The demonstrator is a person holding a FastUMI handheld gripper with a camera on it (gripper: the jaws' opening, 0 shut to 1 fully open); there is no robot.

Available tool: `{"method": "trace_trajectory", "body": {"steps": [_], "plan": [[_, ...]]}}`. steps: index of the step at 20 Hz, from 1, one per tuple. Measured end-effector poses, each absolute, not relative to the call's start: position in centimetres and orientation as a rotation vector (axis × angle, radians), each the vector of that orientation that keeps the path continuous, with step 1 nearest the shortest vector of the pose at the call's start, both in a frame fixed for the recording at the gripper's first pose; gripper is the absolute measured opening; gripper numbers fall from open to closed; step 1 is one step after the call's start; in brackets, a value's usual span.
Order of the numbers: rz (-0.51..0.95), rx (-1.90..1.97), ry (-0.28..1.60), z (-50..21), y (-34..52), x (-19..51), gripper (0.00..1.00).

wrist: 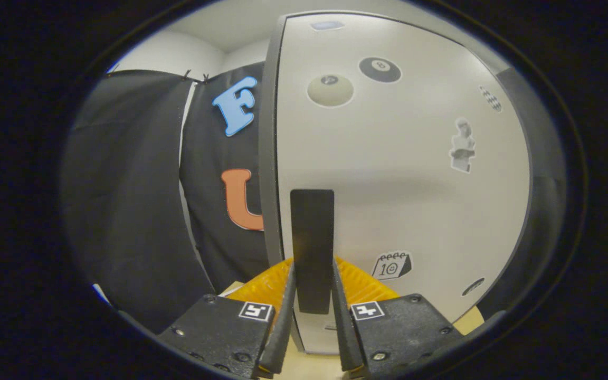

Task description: Open the shoe cabinet door, grab the shoes and put them into the shoe cabinet, then close the shoe cabinet door.

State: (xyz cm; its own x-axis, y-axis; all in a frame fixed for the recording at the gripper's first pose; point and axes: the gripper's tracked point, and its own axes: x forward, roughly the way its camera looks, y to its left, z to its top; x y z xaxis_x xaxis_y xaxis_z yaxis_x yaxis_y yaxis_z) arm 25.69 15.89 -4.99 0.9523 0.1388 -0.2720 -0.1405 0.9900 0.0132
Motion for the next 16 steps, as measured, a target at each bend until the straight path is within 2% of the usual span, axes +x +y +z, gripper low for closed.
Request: {"method": "trace_trajectory", "body": {"steps": [5, 16], "plan": [[0.174, -0.025, 0.261, -5.1, 15.8, 25.1, 0.33], [0.334, -0.086, 0.251, -4.3, 15.4, 20.7, 0.32]]}}
